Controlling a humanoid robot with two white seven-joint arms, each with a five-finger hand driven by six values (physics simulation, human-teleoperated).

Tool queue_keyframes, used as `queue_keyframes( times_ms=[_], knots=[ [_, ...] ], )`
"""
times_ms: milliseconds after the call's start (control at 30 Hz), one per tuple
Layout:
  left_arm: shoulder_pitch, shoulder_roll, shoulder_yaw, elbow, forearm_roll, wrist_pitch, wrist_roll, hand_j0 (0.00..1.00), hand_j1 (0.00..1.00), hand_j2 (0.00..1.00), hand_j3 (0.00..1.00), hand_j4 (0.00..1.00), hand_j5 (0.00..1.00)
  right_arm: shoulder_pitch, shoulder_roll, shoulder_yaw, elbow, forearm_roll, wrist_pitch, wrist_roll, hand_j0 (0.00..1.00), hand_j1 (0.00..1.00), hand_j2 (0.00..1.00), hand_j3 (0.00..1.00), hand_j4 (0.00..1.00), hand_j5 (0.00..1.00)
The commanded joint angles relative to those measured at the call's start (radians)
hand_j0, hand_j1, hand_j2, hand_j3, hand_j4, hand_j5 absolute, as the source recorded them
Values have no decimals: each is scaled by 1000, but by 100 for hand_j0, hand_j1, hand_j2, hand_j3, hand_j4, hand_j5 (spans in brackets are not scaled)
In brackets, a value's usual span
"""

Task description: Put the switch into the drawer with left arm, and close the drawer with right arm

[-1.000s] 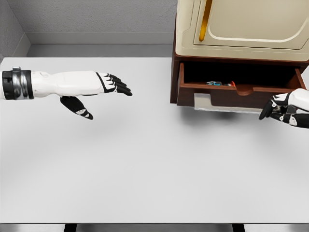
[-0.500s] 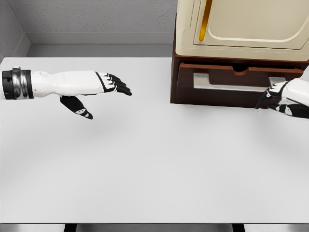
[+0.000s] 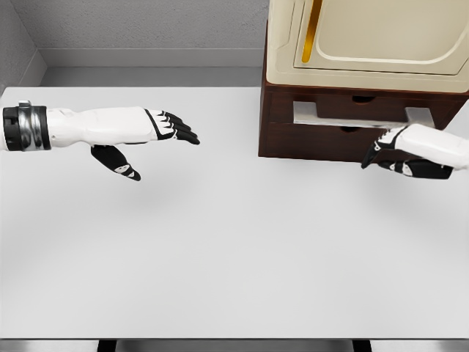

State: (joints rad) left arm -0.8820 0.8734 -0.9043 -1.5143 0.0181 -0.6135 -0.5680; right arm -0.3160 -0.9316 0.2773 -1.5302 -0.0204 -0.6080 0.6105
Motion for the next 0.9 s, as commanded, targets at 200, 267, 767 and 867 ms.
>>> queue_keyframes(
  times_ms=[200,267,767,867],
  knots=[
    [-2,1,1,-1,6,3,0,100,100,100,100,100,100,58,-9,13,-131,27,-3,0,100,100,100,100,100,100],
    [-2,-1,1,-3,8,3,0,100,100,100,100,100,100,89,-10,31,-183,65,-3,0,100,100,100,100,100,100],
    [25,1,-1,-3,6,3,2,100,100,100,100,100,100,97,-12,57,-194,68,-3,0,100,100,100,100,100,100],
    [25,6,1,-3,8,3,2,100,100,100,100,100,100,97,-12,57,-194,68,-3,0,100,100,100,100,100,100]
  ],
)
